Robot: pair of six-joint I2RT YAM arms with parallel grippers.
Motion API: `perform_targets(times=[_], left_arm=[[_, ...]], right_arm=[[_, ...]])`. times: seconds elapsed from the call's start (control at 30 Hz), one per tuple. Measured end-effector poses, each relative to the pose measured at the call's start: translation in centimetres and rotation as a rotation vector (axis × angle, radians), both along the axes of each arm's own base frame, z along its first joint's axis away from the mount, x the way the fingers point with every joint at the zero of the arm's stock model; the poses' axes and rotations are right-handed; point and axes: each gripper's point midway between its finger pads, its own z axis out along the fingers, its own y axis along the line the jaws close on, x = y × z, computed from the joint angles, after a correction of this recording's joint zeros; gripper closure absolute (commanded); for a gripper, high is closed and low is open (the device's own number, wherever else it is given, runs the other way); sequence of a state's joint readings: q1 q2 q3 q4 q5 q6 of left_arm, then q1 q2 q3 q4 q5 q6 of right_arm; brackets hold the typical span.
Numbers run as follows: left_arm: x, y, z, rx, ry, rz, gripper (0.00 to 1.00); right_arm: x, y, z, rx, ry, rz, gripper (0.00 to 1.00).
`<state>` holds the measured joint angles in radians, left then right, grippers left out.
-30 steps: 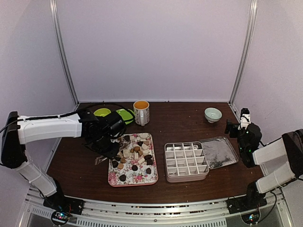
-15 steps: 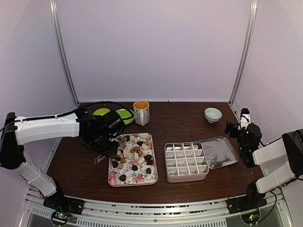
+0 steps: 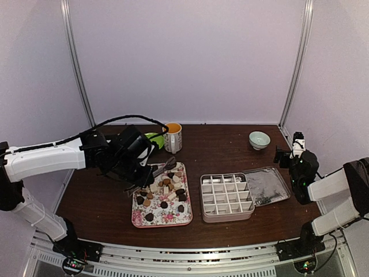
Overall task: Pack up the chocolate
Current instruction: Pick up the fake chocolate from the plate, then place the fake chocolate in the empty pocket of the box.
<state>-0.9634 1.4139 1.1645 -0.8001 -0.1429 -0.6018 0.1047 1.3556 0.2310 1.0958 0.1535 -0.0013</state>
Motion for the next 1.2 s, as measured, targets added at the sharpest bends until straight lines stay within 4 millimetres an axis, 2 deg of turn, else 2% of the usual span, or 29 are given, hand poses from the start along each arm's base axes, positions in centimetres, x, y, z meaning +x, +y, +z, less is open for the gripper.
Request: perform_targets(times=[0.2,0.5,0.63,0.87,1.2], left_arm=[[-1.4,-4.6,0.8,-0.122,-0.017,-0.107,0.88],[-3.0,-8.5,-1.6,-0.109,0.013,-0.183,0.85],[-3.0,-9.1,-1.8,-0.108,0.012,-0.180,0.85],[-2.6,-10.3,-0.9,-0.138,-0.007,-0.176,0.81],[-2.4,-10.7,-1.7,-0.121,-0.009,-0.154,0.74]], right_arm=[[0.0,0.0,0.0,0.000,0.000,0.000,0.00],[0.0,0.0,0.0,0.000,0.000,0.000,0.00],[0.0,0.0,0.0,0.000,0.000,0.000,0.00],[0.0,0.0,0.0,0.000,0.000,0.000,0.00],[0.0,0.0,0.0,0.000,0.000,0.000,0.00]])
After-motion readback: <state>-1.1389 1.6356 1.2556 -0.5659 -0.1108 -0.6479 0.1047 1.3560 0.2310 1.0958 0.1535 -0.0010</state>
